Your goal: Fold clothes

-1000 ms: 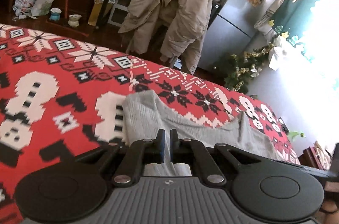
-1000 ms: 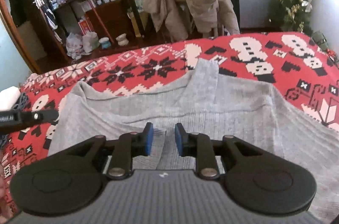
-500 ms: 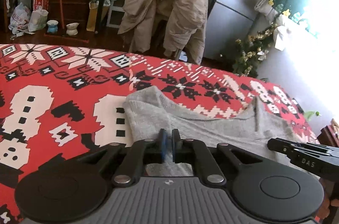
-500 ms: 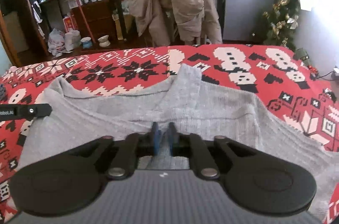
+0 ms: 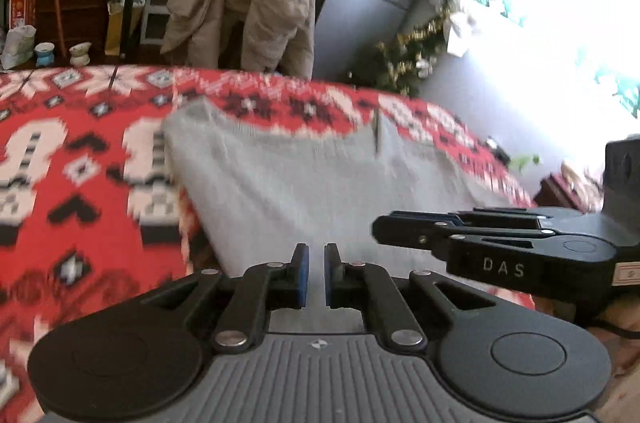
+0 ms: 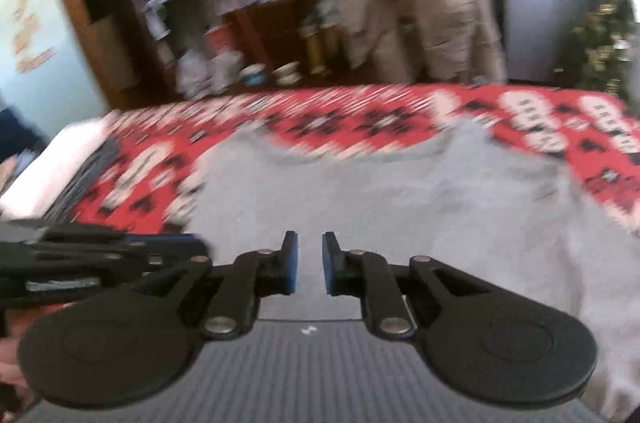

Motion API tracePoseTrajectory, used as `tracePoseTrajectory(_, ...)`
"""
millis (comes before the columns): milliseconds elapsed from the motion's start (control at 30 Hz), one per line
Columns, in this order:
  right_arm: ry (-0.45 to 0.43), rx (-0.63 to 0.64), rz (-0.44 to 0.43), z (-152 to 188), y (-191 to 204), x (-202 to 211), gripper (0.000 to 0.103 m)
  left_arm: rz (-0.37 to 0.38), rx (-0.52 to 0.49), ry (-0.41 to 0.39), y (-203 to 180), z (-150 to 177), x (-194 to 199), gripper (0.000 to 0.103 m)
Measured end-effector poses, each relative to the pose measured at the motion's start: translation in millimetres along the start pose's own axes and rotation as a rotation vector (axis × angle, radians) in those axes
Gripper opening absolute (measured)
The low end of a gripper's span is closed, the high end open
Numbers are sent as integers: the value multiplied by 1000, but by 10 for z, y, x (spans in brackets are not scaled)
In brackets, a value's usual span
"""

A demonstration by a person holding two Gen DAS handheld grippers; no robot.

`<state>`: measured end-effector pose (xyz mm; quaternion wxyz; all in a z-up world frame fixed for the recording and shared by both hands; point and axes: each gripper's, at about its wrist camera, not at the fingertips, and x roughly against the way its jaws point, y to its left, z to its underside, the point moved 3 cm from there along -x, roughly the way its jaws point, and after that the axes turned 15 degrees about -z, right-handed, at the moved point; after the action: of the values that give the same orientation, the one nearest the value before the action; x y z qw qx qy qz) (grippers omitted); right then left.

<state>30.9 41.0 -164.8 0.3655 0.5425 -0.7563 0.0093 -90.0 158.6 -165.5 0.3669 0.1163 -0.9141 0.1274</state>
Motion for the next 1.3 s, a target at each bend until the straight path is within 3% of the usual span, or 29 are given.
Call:
tracePoseTrajectory(100,42,19,-47,218,190,-13,14,-7,0,14,39,146,49,6)
tracePoseTrajectory(200,79,69,-14,406,274,18,14,-14,2,25,81,284,97,6)
tracePoseTrajectory(333,70,62,-18,505,267,205,14,-43,-26,15,106,355,219,6)
tracePoseTrajectory(533,-12,83,-24,430,420,355,11,-98,39,-56,142,372,446,7)
tracePoseTrajectory(600,-24,108,-53,364,542,270,7,-115,57,-80,174,341,534,28)
tracePoseTrajectory(633,-28,118,-65,338,599,216,7,-127,56,-91,183,322,574,33)
tracePoseTrajectory(733,16,136,-65,327,693,-18,7,-161,40,-110,188,263,654,39)
tracePoseTrajectory(867,82,147,-23,457,693,-152,2,-187,18,-98,178,238,717,61)
tracePoseTrajectory(967,95,130,-26,546,690,-20,2,-191,11,-73,158,236,761,63)
tracePoseTrajectory(1100,61,123,-13,558,710,272,3,-215,-2,-69,128,237,868,74)
tracePoseTrajectory(1167,52,106,-7,522,712,410,7,-263,-13,-69,108,226,926,77)
tracePoseTrajectory(1233,46,97,5,484,699,531,26,-300,-22,-74,94,226,990,82)
tracePoseTrajectory(1300,49,107,21,458,702,620,36,-309,-38,-87,72,240,1064,86)
